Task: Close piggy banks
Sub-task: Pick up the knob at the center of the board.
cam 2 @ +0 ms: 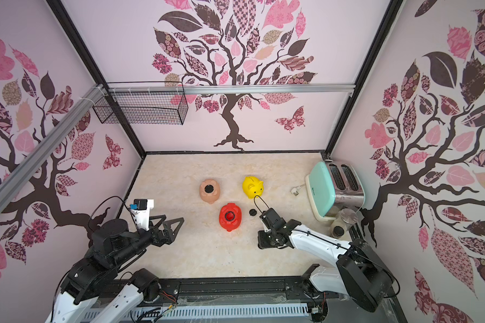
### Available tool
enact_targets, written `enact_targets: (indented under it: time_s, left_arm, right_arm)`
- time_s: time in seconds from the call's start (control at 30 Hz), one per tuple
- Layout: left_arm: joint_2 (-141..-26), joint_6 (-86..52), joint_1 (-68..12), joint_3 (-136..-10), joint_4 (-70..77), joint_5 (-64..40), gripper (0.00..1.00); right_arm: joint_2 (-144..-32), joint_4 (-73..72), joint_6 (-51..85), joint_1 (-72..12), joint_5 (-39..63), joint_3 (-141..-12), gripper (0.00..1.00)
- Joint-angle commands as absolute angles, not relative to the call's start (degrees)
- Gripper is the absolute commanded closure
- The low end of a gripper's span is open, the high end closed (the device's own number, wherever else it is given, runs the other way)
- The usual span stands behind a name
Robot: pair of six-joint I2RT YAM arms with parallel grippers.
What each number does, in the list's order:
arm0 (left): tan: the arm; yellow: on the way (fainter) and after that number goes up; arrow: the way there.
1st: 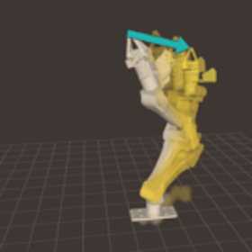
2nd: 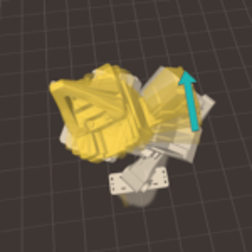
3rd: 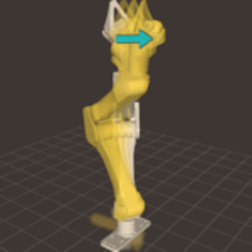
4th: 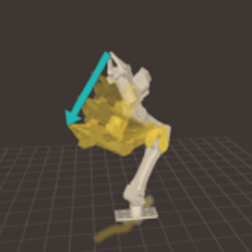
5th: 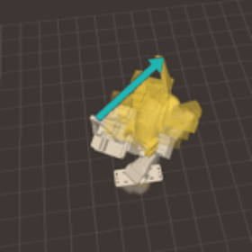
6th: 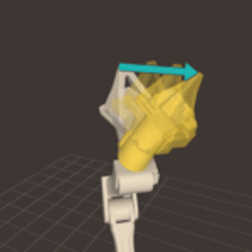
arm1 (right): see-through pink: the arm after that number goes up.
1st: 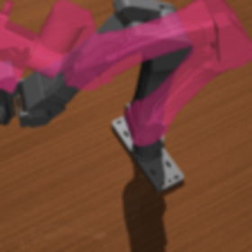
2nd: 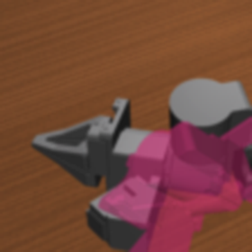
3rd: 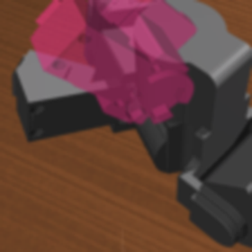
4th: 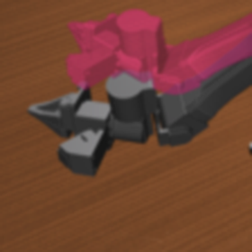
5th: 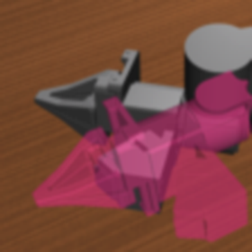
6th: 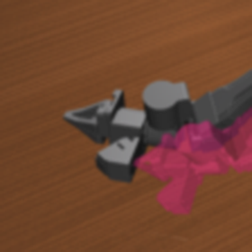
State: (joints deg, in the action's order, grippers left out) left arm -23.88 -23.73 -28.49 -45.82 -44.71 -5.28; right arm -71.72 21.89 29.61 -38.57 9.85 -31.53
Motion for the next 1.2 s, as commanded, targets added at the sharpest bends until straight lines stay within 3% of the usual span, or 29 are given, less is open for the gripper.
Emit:
enact_targets:
  time_s: [0.0, 0.53, 1.17]
  left_arm:
    - [-23.20, -23.03, -28.74, -45.36, -44.00, -5.54, 0.03]
    - [-23.08, -23.12, -29.38, -45.37, -44.27, -4.75, 0.03]
    - [-23.12, -23.02, -29.82, -45.45, -44.37, -4.48, 0.02]
  right_arm:
    - [-72.39, 22.15, 29.62, -39.02, 10.03, -31.29, 0.76]
    - [-74.19, 23.62, 30.58, -40.74, 7.14, -31.68, 0.82]
    - [-78.71, 27.77, 35.31, -44.71, -4.89, -33.22, 0.88]
